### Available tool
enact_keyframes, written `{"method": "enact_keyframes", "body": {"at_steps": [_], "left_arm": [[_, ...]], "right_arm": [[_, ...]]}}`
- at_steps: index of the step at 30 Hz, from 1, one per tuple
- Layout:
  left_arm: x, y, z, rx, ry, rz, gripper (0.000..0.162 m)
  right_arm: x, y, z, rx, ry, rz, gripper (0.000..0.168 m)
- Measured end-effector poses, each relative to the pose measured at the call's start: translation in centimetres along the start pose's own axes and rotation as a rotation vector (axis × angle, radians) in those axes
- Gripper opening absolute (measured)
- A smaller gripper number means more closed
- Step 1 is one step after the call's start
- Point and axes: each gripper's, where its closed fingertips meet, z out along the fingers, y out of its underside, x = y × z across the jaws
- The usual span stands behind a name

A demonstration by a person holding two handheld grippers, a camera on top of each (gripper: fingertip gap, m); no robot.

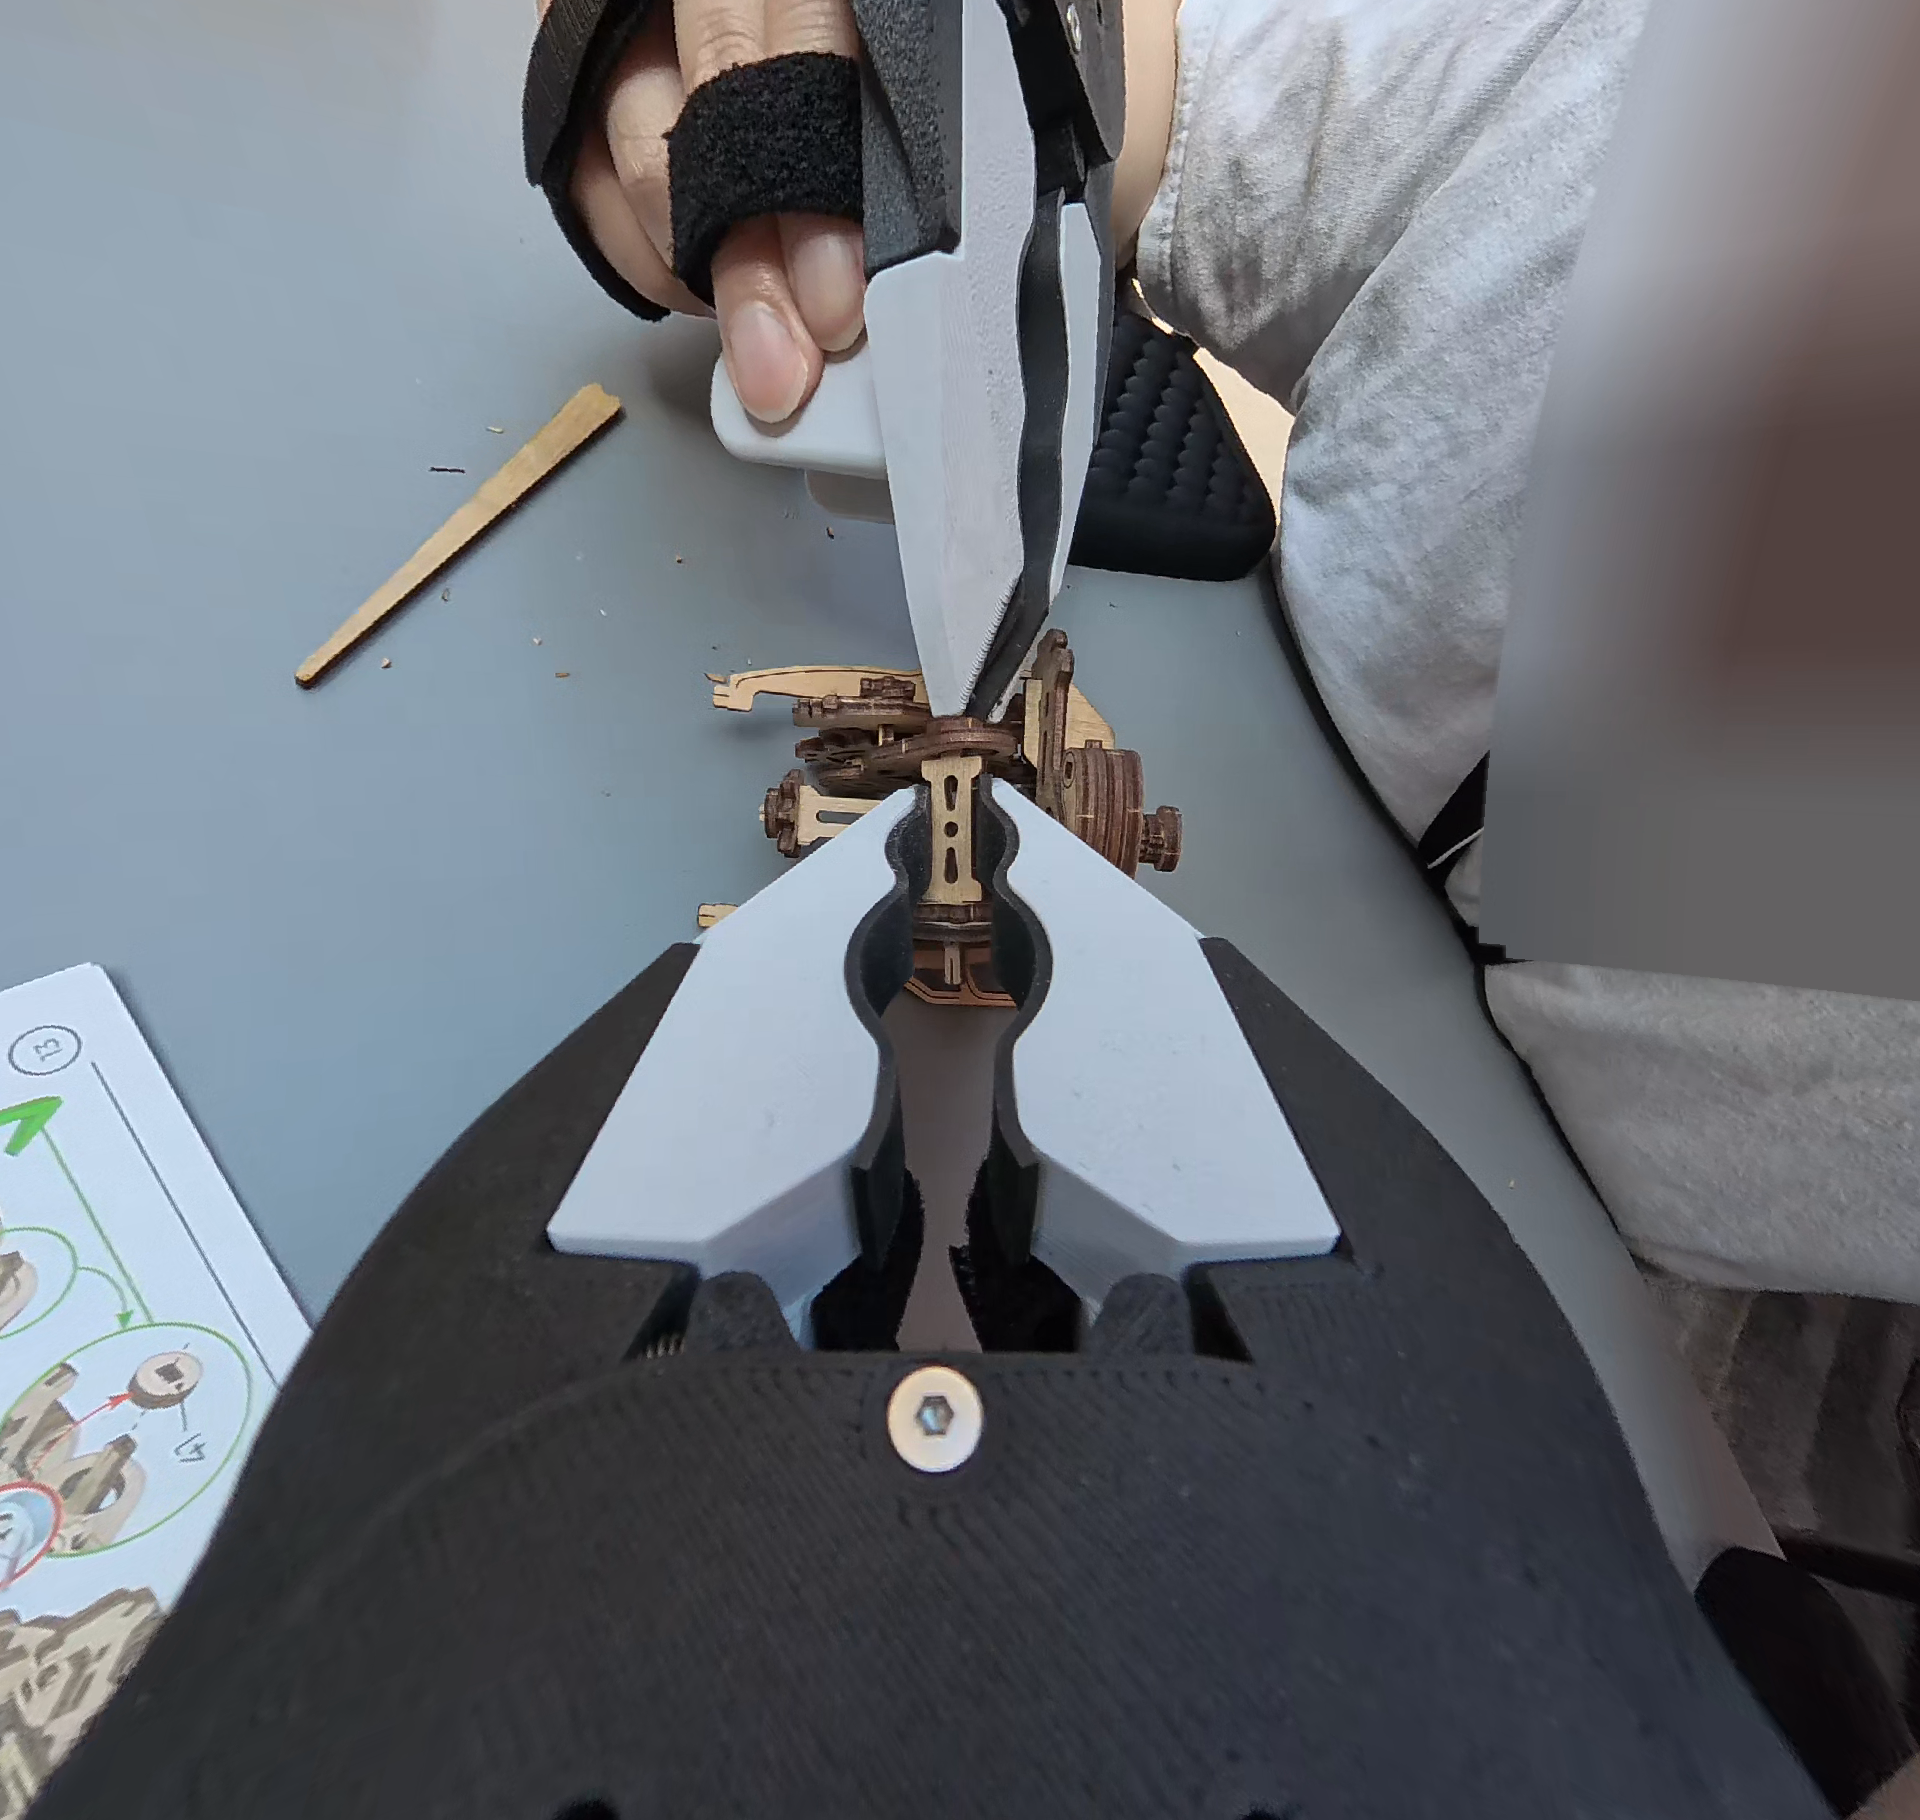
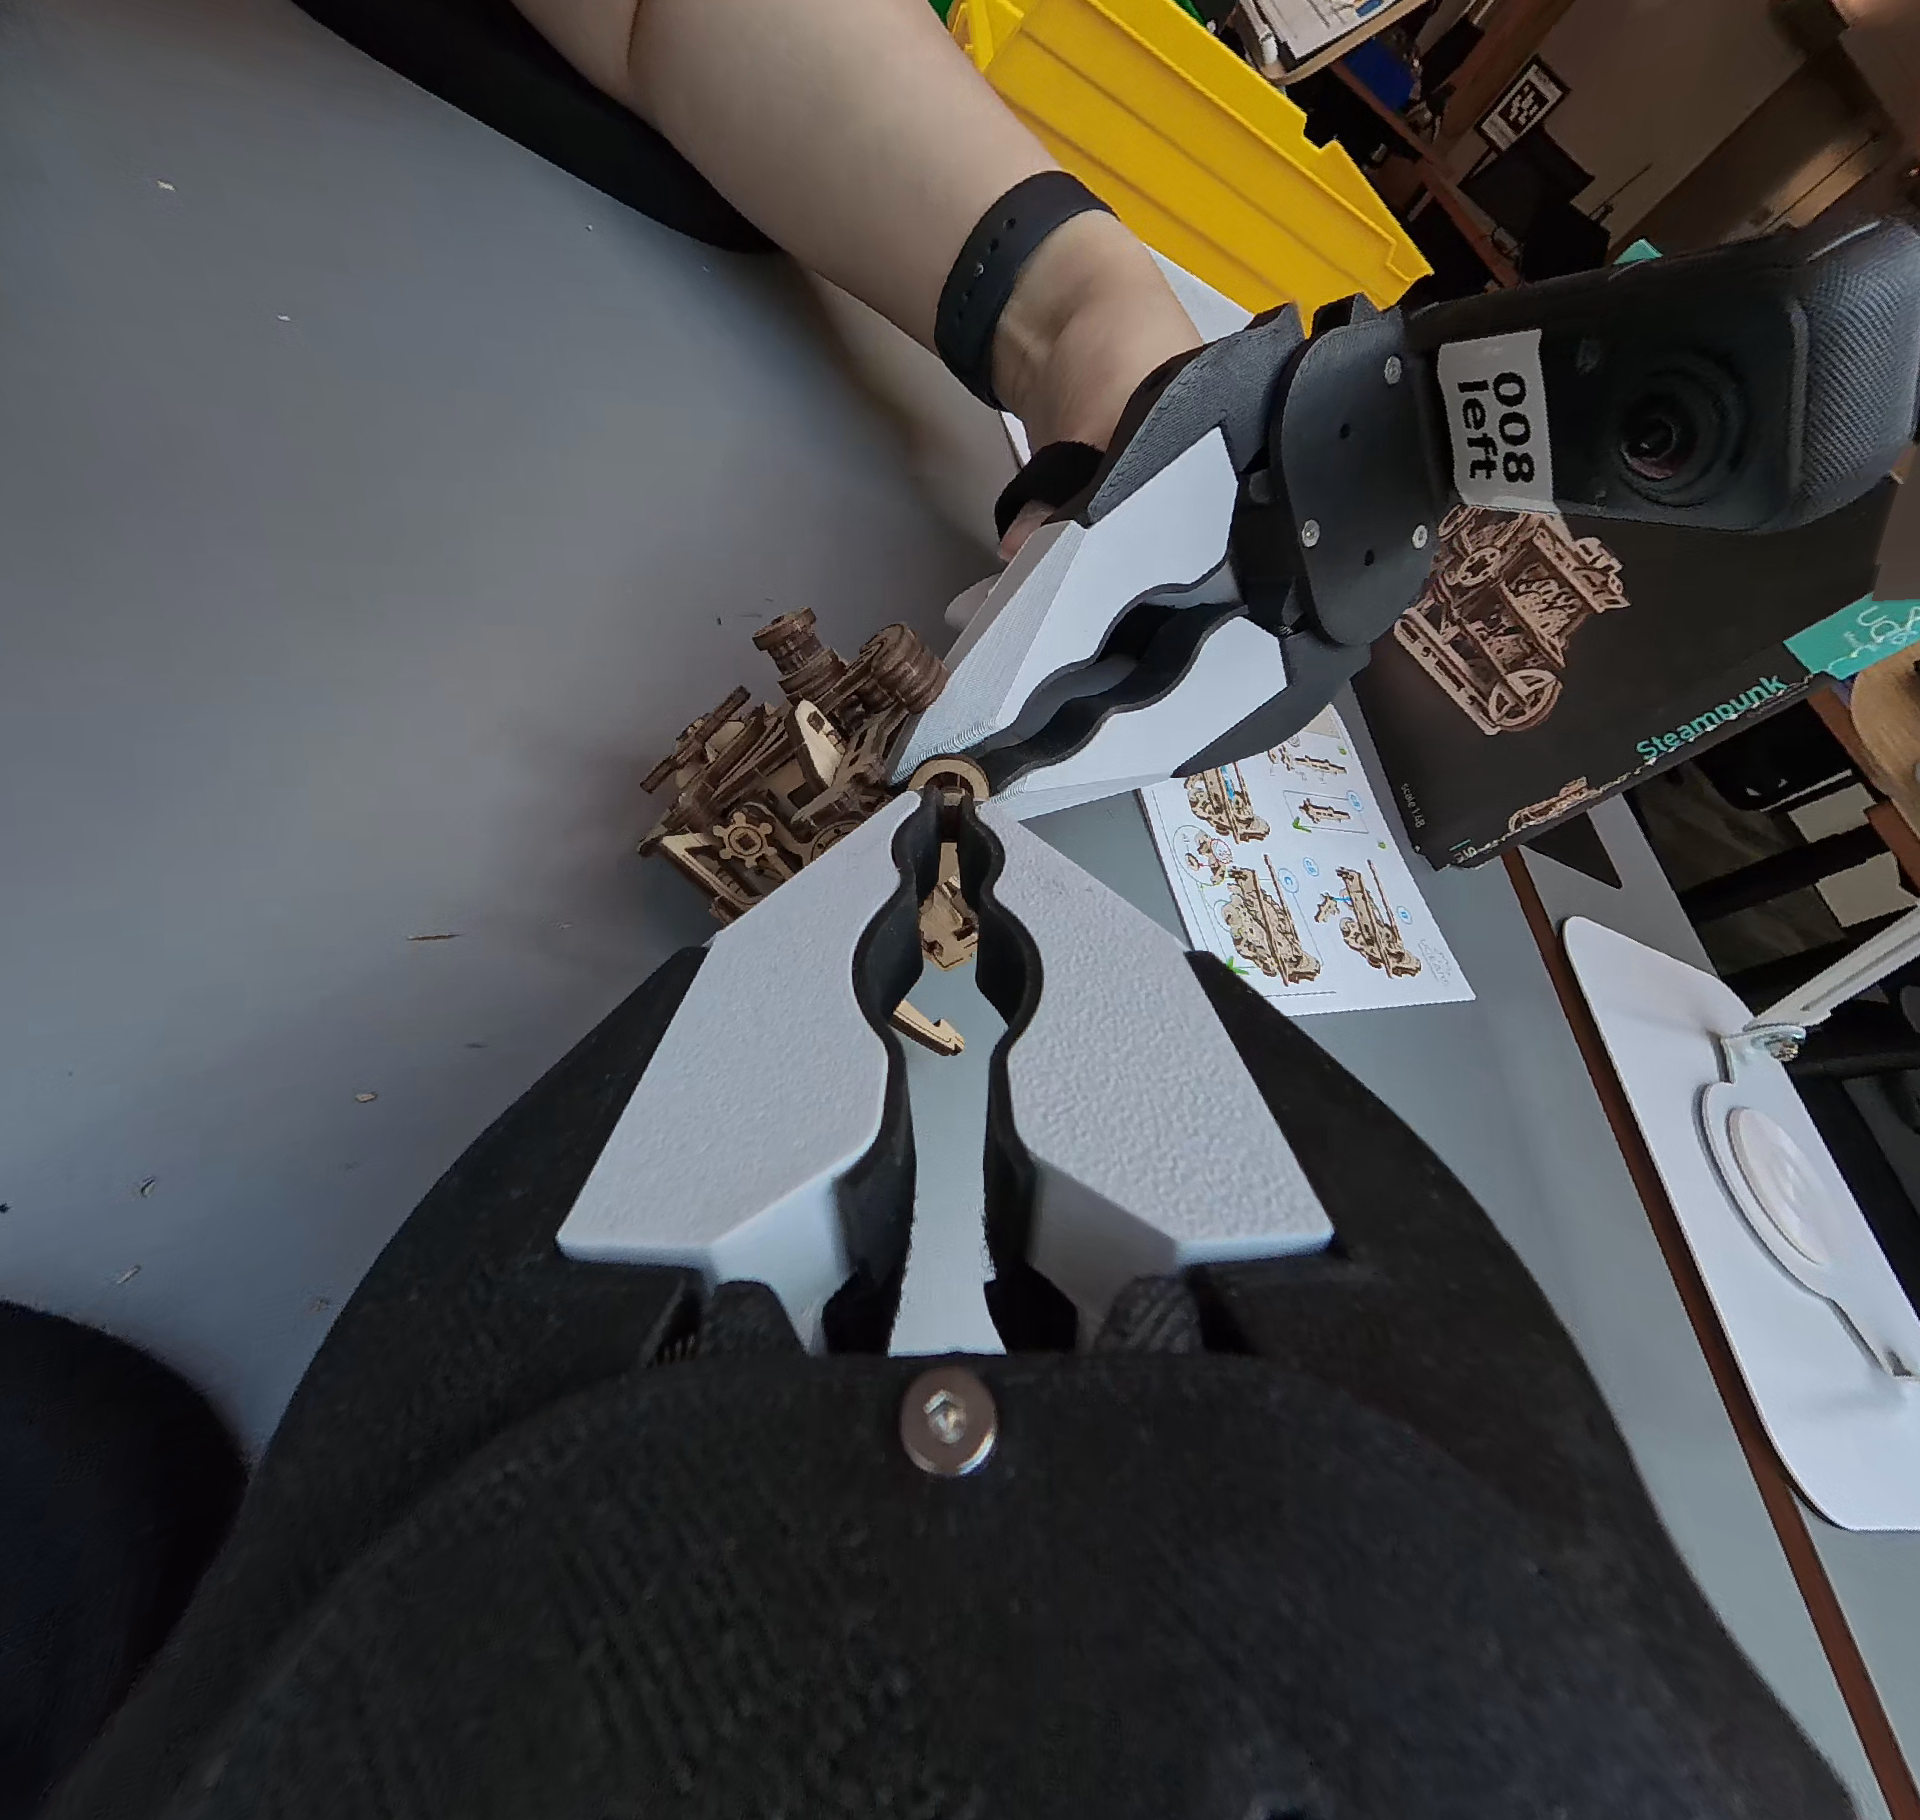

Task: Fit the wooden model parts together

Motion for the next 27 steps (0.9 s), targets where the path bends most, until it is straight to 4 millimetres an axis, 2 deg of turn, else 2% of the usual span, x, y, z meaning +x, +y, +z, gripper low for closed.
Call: {"method": "enact_keyframes", "body": {"at_steps": [27], "left_arm": [[1.2,0.1,0.4,0.024,0.061,0.053,0.006]], "right_arm": [[-0.9,-0.7,0.0,0.004,0.008,-0.05,0.0]]}}
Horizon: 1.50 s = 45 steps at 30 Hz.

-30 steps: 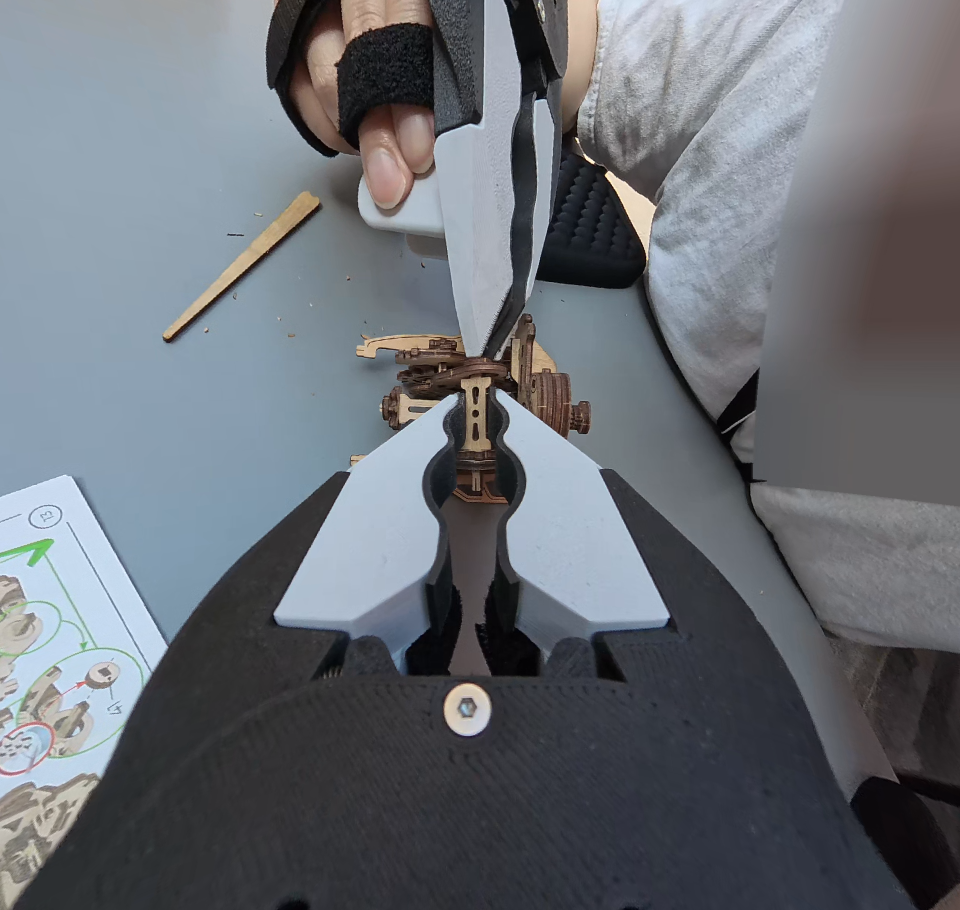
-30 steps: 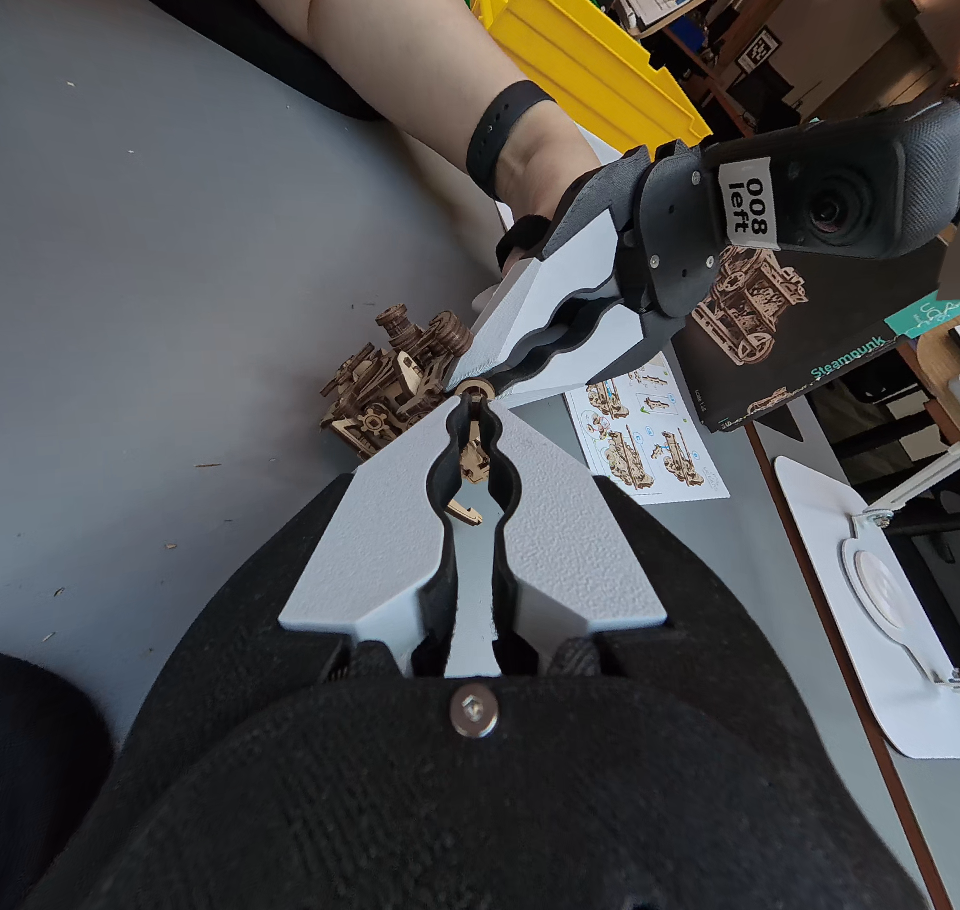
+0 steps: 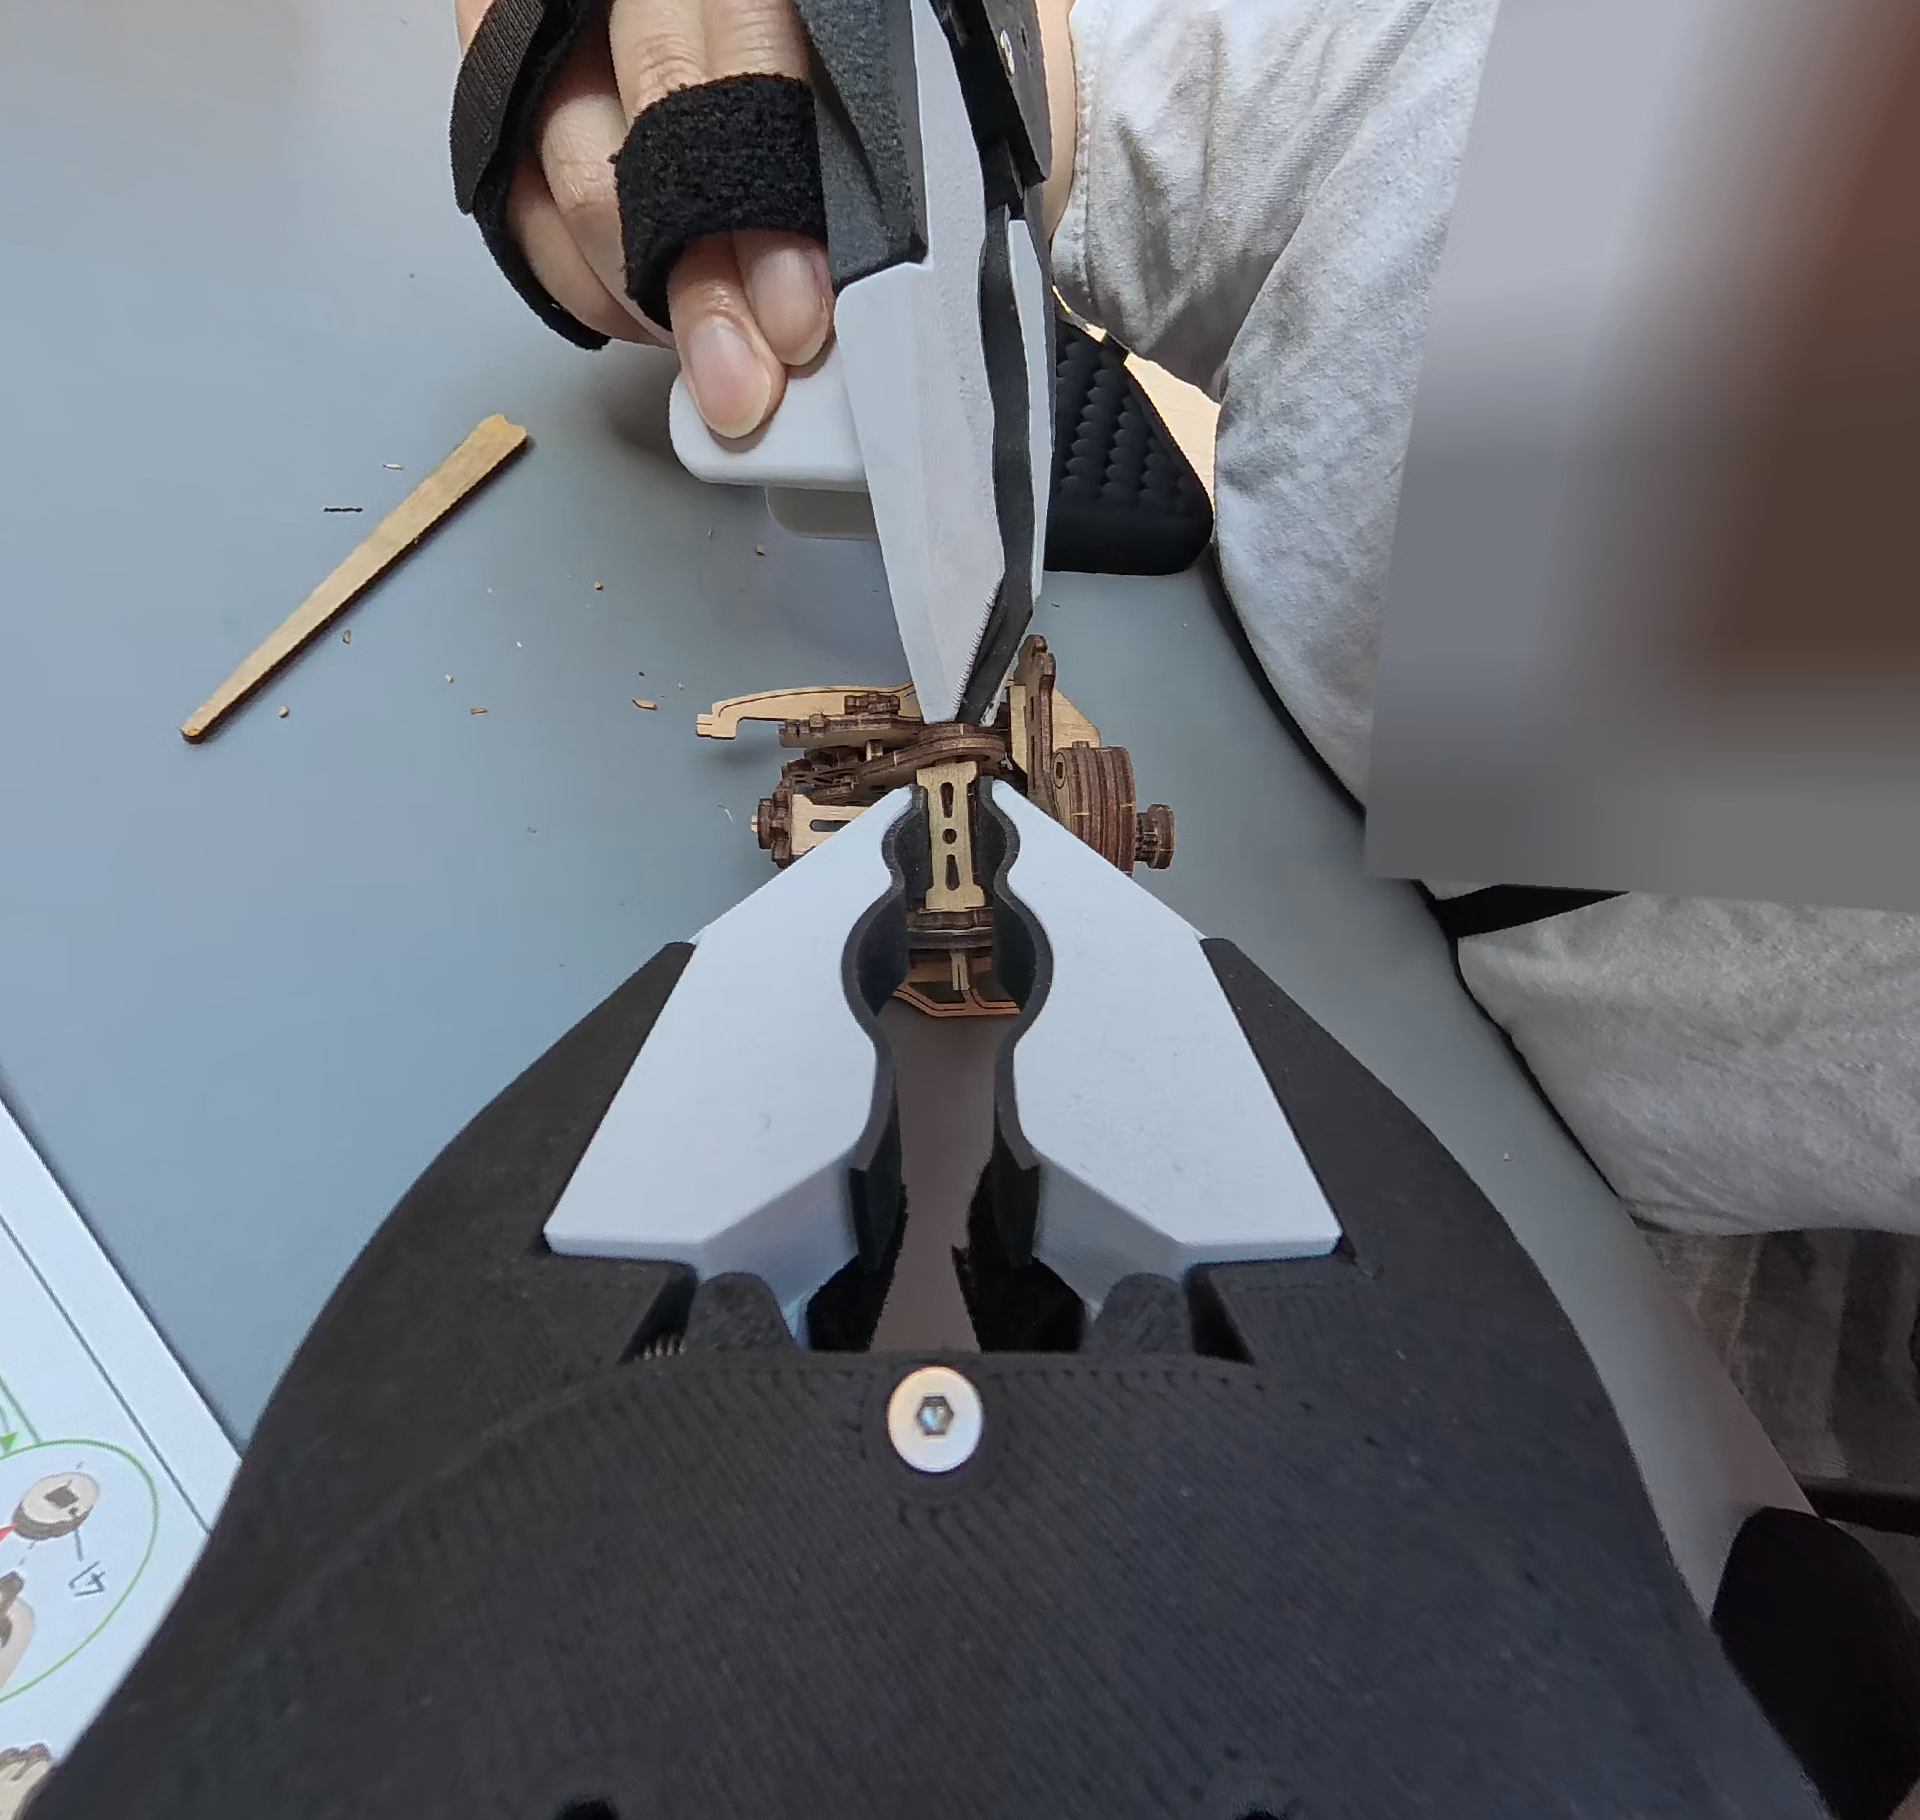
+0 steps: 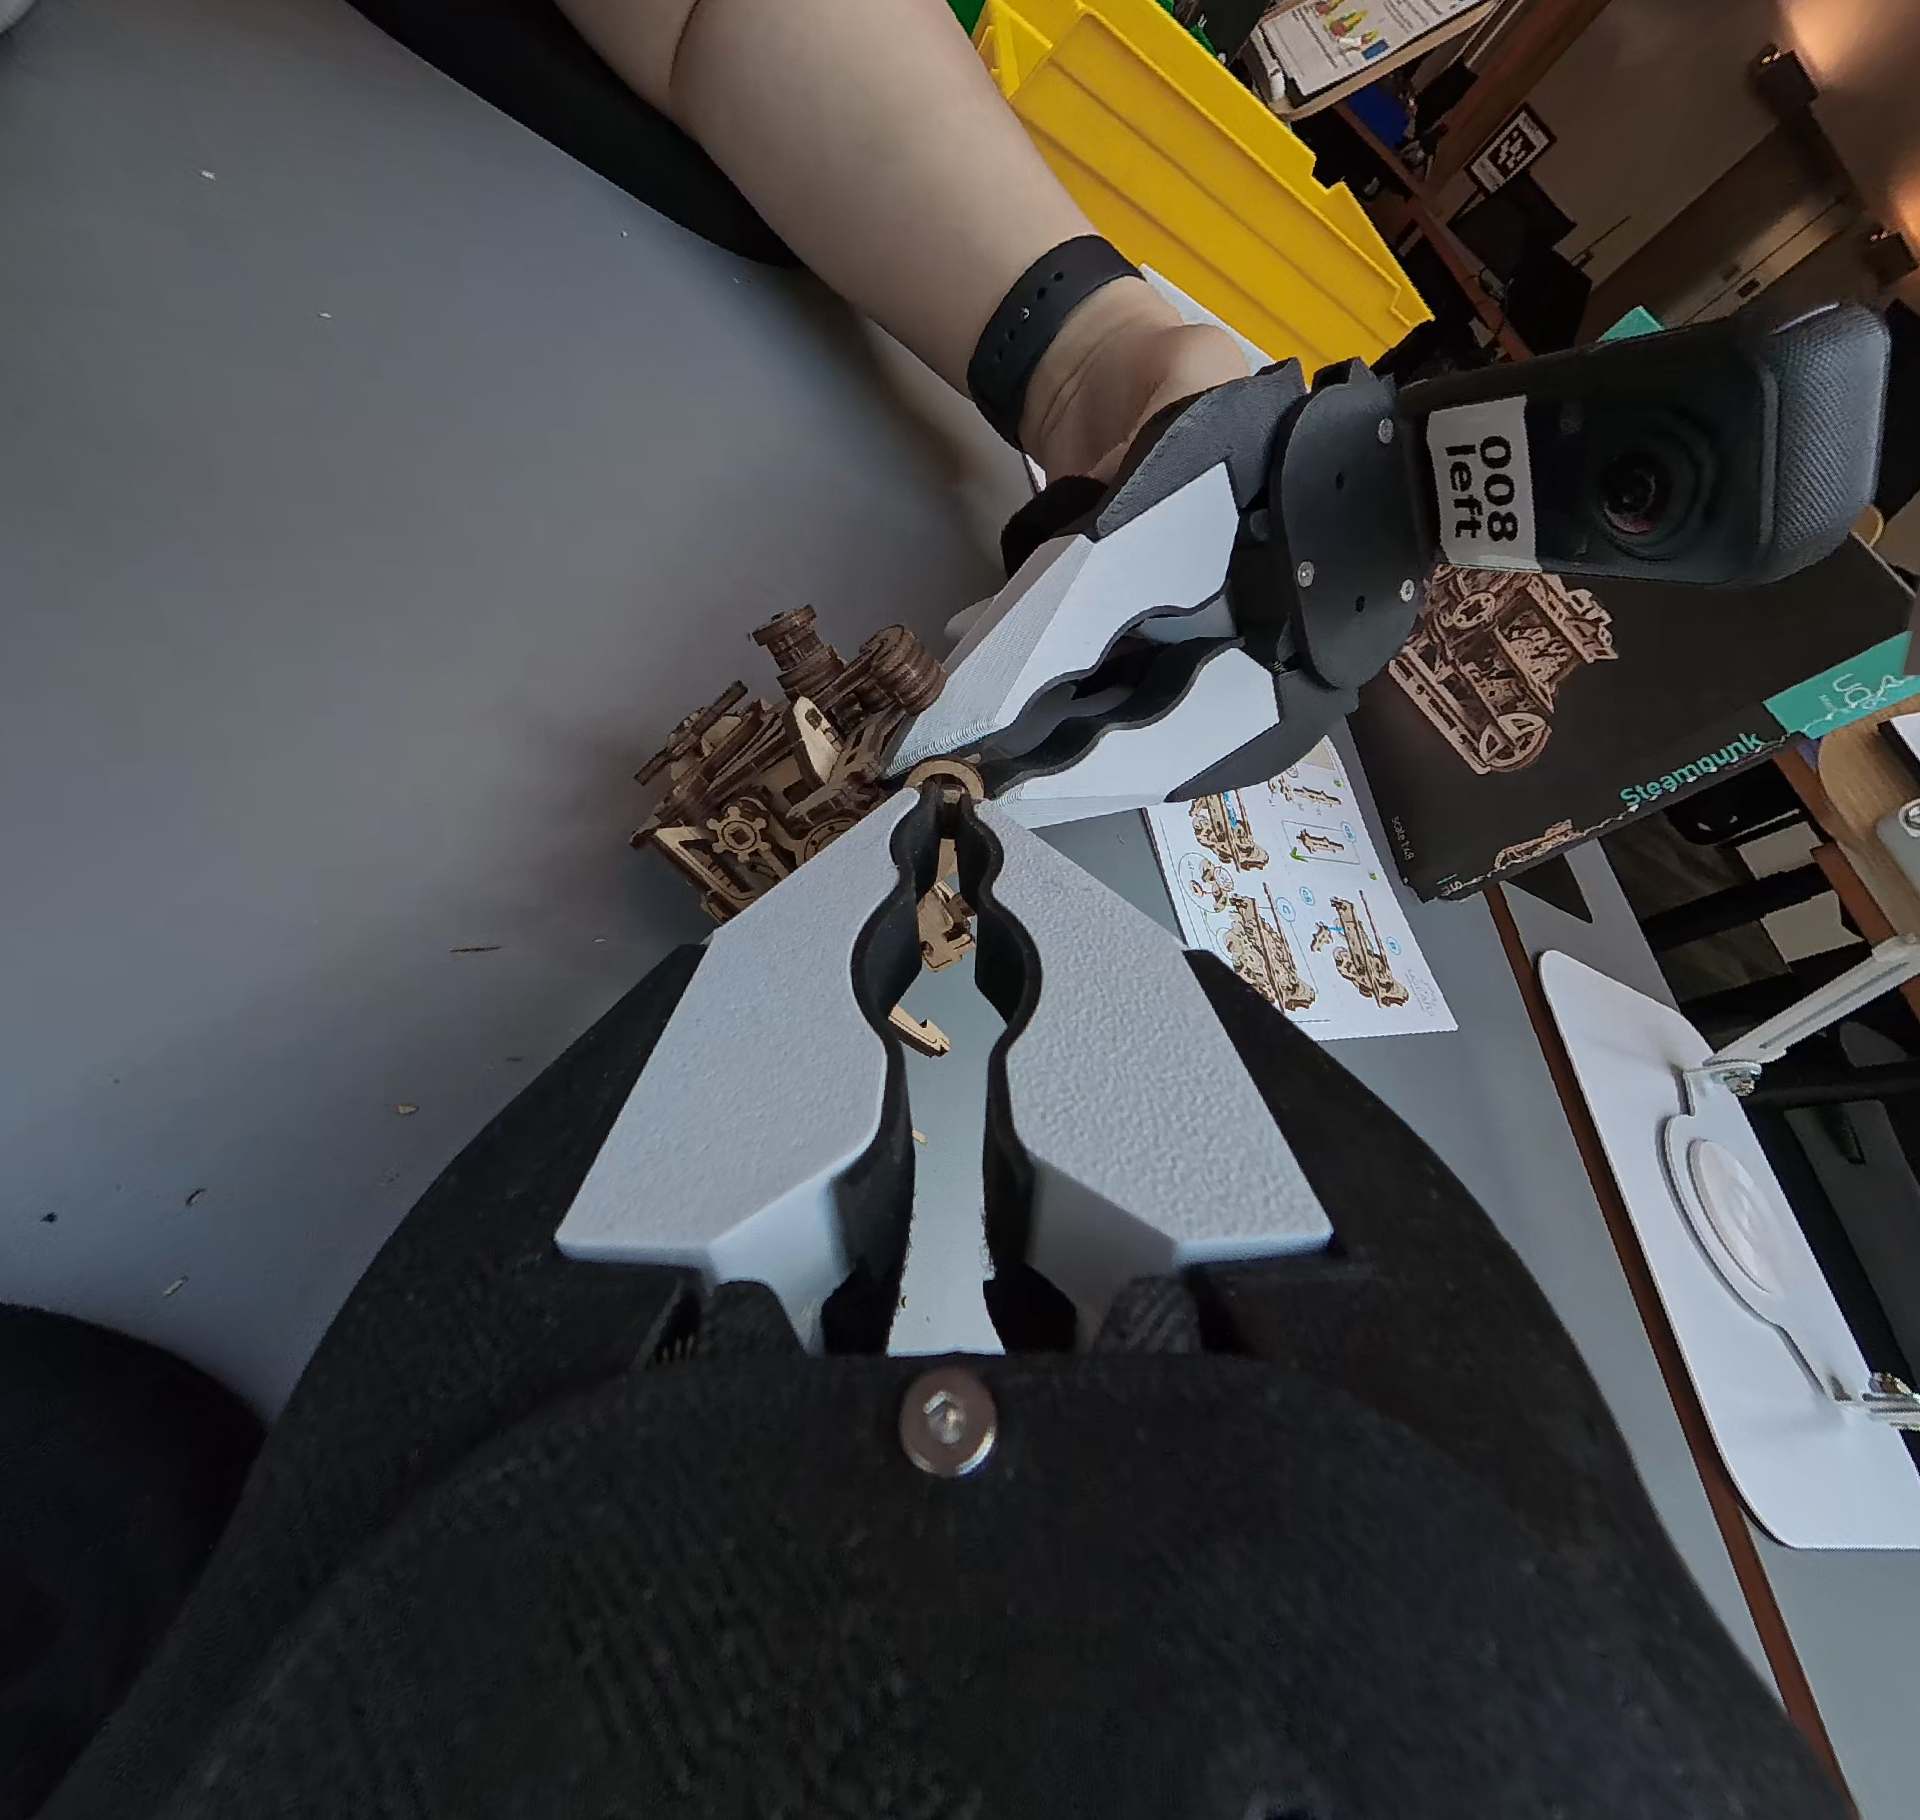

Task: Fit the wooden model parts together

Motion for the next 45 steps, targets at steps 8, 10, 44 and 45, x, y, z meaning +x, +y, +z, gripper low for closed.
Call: {"method": "enact_keyframes", "body": {"at_steps": [8,10,44,45], "left_arm": [[0.0,0.3,0.0,-0.018,0.002,0.032,0.006],[0.0,0.4,-0.1,-0.024,0.007,0.038,0.006],[1.7,1.2,0.2,-0.081,0.119,-0.014,0.006],[1.6,1.1,0.1,-0.081,0.111,-0.009,0.006]], "right_arm": [[-0.2,0.1,0.2,-0.016,-0.003,-0.003,0.0],[-0.1,0.0,0.3,-0.018,0.002,-0.003,0.0],[-1.3,-0.8,0.8,-0.083,0.003,-0.109,0.0],[-1.2,-0.8,0.8,-0.082,0.008,-0.109,0.0]]}}
